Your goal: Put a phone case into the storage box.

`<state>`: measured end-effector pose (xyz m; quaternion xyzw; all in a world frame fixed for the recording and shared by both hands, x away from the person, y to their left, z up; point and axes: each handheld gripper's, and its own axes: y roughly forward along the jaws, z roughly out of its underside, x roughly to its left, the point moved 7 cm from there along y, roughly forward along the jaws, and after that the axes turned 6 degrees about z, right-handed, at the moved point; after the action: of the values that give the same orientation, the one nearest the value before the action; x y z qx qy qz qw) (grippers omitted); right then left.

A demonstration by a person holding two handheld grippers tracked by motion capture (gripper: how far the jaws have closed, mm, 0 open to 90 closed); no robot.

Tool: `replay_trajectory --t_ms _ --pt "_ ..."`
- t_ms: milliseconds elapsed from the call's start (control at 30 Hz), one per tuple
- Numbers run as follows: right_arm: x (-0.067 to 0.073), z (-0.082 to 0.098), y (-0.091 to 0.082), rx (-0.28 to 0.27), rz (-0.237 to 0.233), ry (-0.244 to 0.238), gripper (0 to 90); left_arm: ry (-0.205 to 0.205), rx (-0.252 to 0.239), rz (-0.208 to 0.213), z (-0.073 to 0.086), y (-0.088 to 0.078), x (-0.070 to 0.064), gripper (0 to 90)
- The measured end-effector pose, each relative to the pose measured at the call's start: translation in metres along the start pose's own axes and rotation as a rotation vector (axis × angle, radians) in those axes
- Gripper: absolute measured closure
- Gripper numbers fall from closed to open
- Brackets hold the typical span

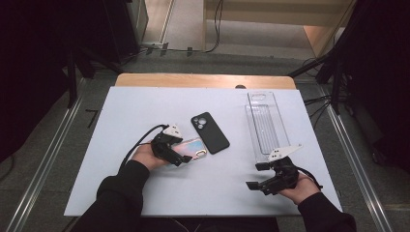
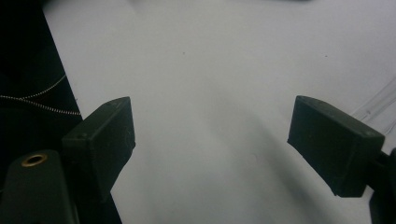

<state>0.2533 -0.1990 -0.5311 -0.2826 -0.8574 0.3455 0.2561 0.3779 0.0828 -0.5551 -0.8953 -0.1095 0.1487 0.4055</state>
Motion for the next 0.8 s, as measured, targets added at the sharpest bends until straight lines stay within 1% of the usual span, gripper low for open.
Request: replay_trajectory --t_ms 100,233,300,367,500,567,800 --pt "-0.0002 0.0000 0.0002 0.001 0.002 0.002 12.9 0.016 0.007 -0.013 0.0004 0.0009 -0.0010 12.5" --pt "-0.0003 0.0000 0.0002 0.000 0.002 0.002 12.9 0.060 0.029 -0.054 0.0016 0.0026 -0.0031 13.9" --pt "-0.0003 0.0000 0.0002 0.000 0.003 0.003 12.9 0.068 0.033 -0.062 0.0019 0.0028 -0.0034 13.9" --pt "-0.0002 -0.0001 0.0001 -0.001 0.003 0.003 12.9 0.073 0.034 -0.074 0.0024 0.0030 -0.0038 14.5" --pt "-0.0001 -0.0002 0.0004 0.000 0.000 0.001 12.9 0.071 0.028 -0.082 0.0025 0.0027 -0.0038 16.0" --pt "-0.0003 0.0002 0.0009 0.004 0.004 -0.003 12.9 0.072 0.017 -0.082 0.0029 0.0028 -0.0038 16.3" --pt "0.0010 0.0001 0.0008 0.003 0.001 -0.008 12.9 0.062 0.016 -0.073 0.0028 0.0019 -0.0032 17.1"
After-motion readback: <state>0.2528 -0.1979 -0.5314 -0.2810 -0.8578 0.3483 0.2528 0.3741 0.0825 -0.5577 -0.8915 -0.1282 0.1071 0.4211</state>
